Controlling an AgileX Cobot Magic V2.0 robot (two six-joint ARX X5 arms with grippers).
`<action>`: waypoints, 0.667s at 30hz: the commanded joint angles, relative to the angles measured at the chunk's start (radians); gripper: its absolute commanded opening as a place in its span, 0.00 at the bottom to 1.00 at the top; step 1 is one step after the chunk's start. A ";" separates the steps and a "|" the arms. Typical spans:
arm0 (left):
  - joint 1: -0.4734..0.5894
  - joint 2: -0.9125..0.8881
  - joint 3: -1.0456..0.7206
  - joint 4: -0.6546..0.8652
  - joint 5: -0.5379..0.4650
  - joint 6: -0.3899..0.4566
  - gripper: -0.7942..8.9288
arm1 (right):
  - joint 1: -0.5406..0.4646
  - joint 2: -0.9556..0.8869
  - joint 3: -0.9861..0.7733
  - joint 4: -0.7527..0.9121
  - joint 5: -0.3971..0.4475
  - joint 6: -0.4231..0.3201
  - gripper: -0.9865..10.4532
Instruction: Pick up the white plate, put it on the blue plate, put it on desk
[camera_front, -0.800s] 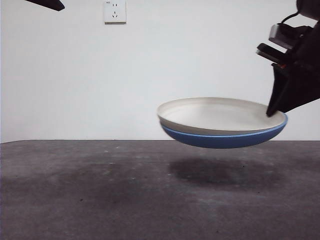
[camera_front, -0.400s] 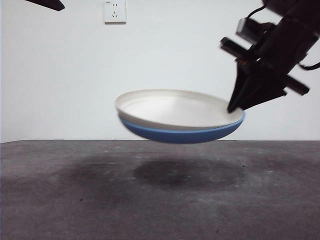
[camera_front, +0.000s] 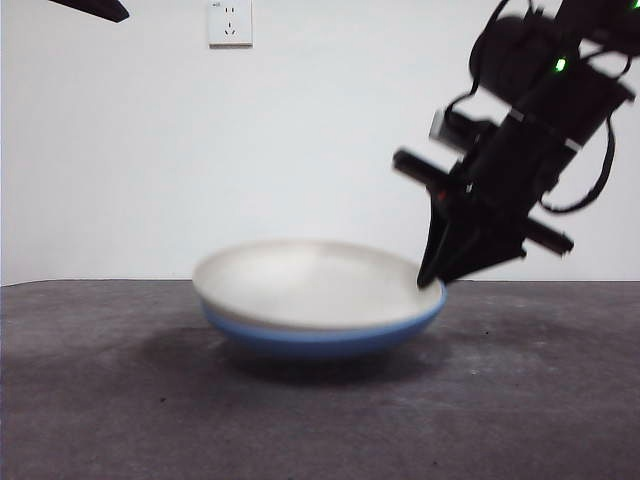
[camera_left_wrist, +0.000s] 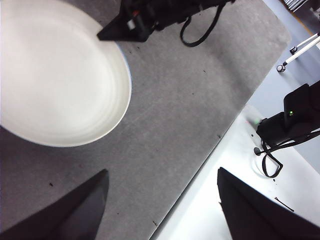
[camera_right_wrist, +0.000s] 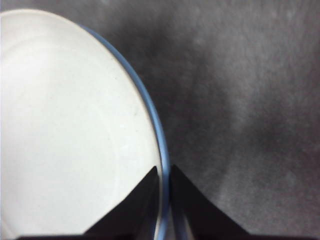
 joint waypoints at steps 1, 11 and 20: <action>-0.005 0.006 0.008 0.008 0.003 0.019 0.44 | 0.008 0.049 0.023 0.040 -0.003 0.035 0.10; -0.005 0.007 0.008 0.008 0.003 0.019 0.44 | 0.011 0.101 0.023 0.069 -0.003 0.048 0.10; -0.005 0.007 0.008 0.005 0.003 0.019 0.44 | 0.011 0.101 0.023 0.062 -0.003 0.056 0.28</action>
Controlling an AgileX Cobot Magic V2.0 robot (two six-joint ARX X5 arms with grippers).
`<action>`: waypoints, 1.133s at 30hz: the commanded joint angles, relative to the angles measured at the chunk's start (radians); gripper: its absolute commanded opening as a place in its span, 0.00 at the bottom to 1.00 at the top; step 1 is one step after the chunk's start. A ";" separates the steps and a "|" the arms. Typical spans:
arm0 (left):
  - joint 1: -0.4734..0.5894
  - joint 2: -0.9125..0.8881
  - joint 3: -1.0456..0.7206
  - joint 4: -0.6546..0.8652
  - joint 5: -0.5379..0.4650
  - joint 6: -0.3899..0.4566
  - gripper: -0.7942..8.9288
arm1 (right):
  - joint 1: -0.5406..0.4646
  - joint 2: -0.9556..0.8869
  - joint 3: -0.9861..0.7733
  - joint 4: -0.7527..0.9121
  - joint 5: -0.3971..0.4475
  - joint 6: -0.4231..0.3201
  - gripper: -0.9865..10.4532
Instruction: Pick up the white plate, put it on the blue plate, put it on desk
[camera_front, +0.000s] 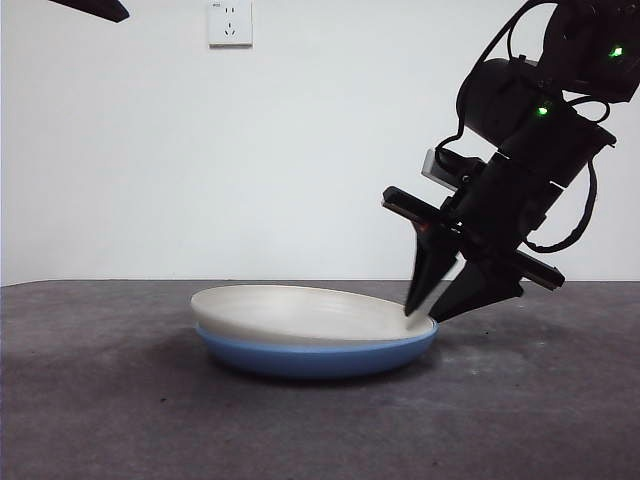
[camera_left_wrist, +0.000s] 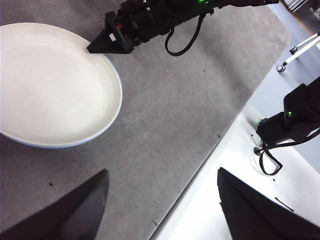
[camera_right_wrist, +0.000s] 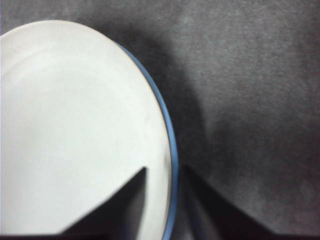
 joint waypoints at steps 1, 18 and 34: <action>-0.005 0.007 0.008 0.005 0.003 0.019 0.44 | 0.006 0.016 0.021 0.005 -0.001 0.016 0.29; -0.005 0.007 0.008 0.005 0.003 0.019 0.44 | 0.000 -0.256 0.021 -0.142 0.024 -0.071 0.29; -0.005 0.007 0.008 0.005 0.003 0.019 0.44 | 0.004 -0.771 0.021 -0.600 -0.127 -0.251 0.29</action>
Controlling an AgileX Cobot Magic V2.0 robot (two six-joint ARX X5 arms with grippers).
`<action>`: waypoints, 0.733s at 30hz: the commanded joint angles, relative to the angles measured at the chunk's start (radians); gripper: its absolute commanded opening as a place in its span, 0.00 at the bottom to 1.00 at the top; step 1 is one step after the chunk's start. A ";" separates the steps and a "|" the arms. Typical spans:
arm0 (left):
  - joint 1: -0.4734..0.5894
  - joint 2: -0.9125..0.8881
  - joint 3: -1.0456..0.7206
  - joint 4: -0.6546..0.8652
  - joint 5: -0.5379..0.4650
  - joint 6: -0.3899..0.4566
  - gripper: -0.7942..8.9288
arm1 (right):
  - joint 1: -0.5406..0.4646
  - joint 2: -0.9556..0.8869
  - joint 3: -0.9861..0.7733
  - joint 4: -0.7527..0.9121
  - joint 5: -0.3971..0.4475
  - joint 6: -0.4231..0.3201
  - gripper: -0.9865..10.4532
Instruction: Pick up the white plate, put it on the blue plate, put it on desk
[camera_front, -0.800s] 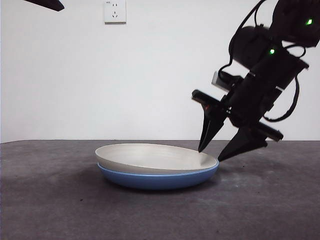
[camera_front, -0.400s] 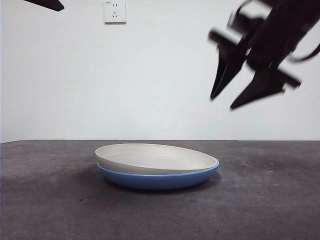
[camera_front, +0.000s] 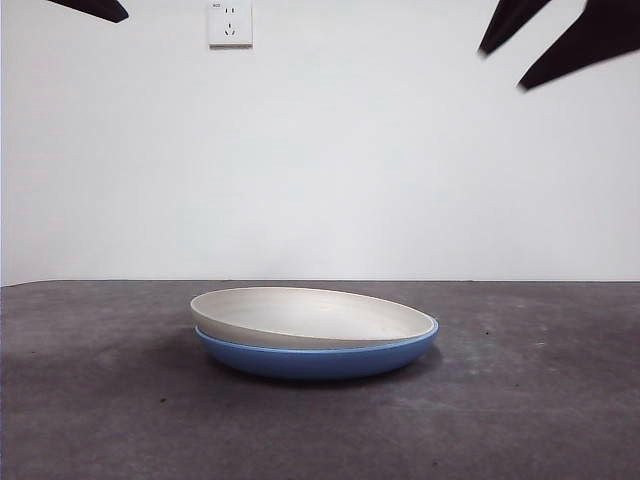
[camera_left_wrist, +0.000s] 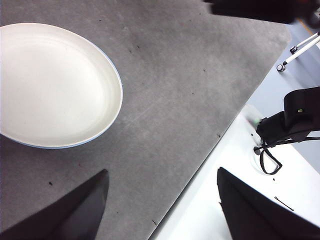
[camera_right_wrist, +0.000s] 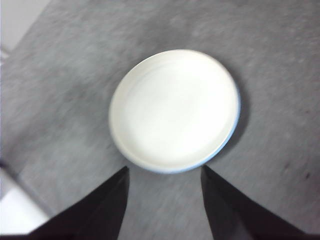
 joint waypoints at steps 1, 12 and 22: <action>-0.005 0.007 0.008 0.008 0.003 0.018 0.44 | 0.009 -0.054 0.018 -0.084 -0.027 -0.035 0.29; -0.005 0.007 0.008 0.008 0.003 0.018 0.44 | 0.020 -0.200 0.017 -0.305 -0.102 -0.086 0.29; -0.005 0.007 0.008 0.008 0.003 0.018 0.44 | 0.020 -0.206 0.018 -0.297 -0.102 -0.087 0.29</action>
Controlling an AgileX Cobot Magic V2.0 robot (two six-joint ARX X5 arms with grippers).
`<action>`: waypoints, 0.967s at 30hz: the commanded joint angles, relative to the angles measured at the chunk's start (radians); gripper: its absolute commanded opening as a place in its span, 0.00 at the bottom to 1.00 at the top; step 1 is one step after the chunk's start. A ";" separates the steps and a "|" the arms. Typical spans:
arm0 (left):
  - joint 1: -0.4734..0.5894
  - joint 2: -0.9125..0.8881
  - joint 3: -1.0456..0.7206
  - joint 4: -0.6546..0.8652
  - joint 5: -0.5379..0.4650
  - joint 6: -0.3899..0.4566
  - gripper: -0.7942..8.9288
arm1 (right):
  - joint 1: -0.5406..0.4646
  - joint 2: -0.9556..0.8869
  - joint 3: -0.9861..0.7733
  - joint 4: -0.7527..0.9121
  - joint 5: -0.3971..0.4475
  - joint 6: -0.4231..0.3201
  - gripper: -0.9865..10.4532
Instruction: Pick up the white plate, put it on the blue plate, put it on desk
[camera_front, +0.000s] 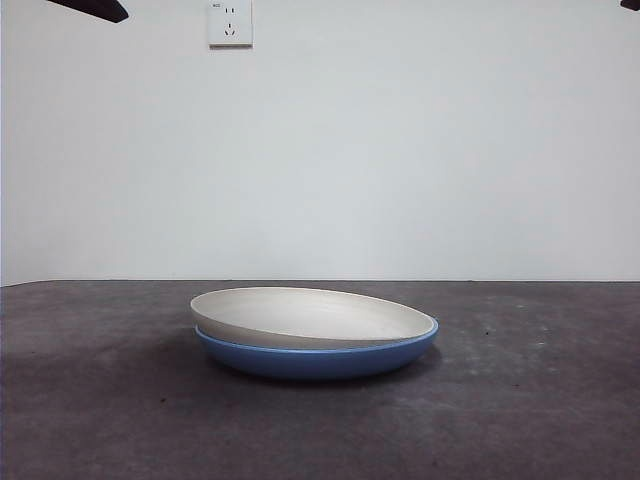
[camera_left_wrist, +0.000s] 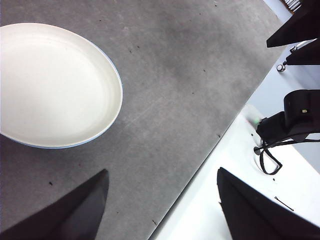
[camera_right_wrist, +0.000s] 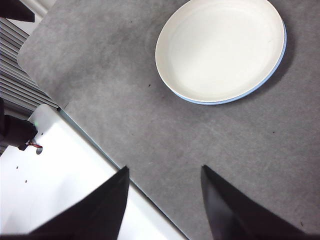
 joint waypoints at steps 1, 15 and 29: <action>-0.005 0.007 0.008 0.008 0.003 0.018 0.44 | 0.007 0.006 0.017 0.009 -0.002 -0.014 0.29; -0.005 0.007 0.008 0.008 0.003 0.018 0.09 | 0.007 0.006 0.017 0.010 -0.002 -0.059 0.09; -0.005 0.006 0.008 0.010 0.003 0.019 0.09 | 0.007 0.006 0.018 0.039 -0.002 -0.059 0.09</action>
